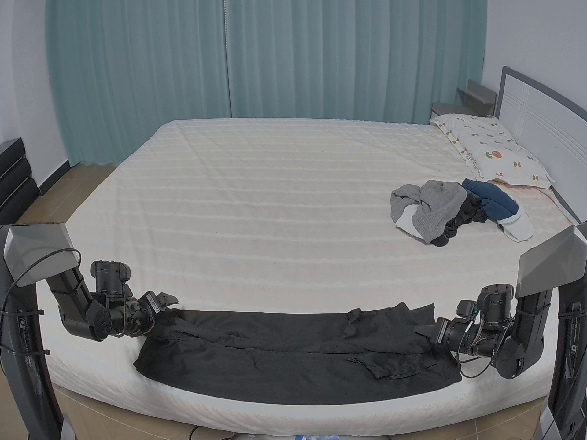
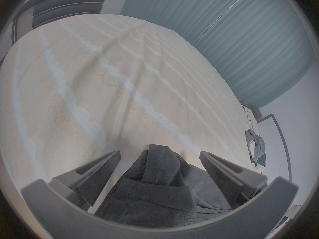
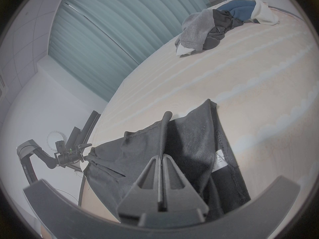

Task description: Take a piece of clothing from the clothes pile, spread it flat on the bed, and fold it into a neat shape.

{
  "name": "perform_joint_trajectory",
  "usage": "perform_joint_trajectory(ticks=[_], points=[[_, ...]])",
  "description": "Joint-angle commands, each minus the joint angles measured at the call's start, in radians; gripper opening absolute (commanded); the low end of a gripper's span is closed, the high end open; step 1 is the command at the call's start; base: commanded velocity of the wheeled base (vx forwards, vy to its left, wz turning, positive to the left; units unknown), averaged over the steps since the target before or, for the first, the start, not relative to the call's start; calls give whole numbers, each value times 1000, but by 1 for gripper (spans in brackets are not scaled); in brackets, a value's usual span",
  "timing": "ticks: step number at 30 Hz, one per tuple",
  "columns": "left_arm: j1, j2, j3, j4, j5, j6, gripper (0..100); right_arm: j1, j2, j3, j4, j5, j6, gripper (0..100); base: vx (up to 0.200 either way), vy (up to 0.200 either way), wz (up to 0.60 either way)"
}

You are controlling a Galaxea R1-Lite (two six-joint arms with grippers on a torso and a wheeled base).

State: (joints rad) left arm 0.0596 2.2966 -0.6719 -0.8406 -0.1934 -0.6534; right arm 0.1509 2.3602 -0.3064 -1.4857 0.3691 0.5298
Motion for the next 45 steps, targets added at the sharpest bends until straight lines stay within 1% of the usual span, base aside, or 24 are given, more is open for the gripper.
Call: perform_joint_trajectory(ticks=[1,5,10,14,16,17,21,24,27,29,35,41,42,45], points=[[0,1,0,0,0,0,100,-7,8,13,-1,1,-22,0,0,0,0],[0,1,0,0,0,0,100,-11,14,18,-1,1,-47,0,0,0,0],[0,1,0,0,0,0,100,-14,10,27,-1,1,-48,0,0,0,0],[0,-2,0,5,2,1,100,-17,22,44,-2,1,-105,0,0,0,0],[2,-6,2,8,3,1,100,-17,30,41,-5,-1,-106,0,0,0,0],[6,-11,2,11,3,1,100,-19,30,39,-7,-1,-105,100,0,0,0],[16,-32,15,12,3,3,100,-22,19,43,-24,2,-90,100,0,0,0],[11,-75,61,6,3,20,100,-36,2,41,-44,2,-39,100,0,0,0],[6,-108,97,3,3,64,100,-56,-9,29,-54,2,19,100,0,0,0],[3,-108,115,3,5,86,100,-63,-10,18,-54,2,41,100,0,0,0],[-15,-108,123,9,23,92,100,-66,-4,6,-53,2,61,100,0,0,0],[-38,-98,127,11,72,92,100,-66,-2,1,-51,2,62,100,0,0,0],[-38,-98,127,11,72,92,0,-66,-2,1,-51,2,62,100,0,0,0],[-41,-100,132,8,83,92,0,-66,-2,1,-51,2,62,100,0,0,0]])
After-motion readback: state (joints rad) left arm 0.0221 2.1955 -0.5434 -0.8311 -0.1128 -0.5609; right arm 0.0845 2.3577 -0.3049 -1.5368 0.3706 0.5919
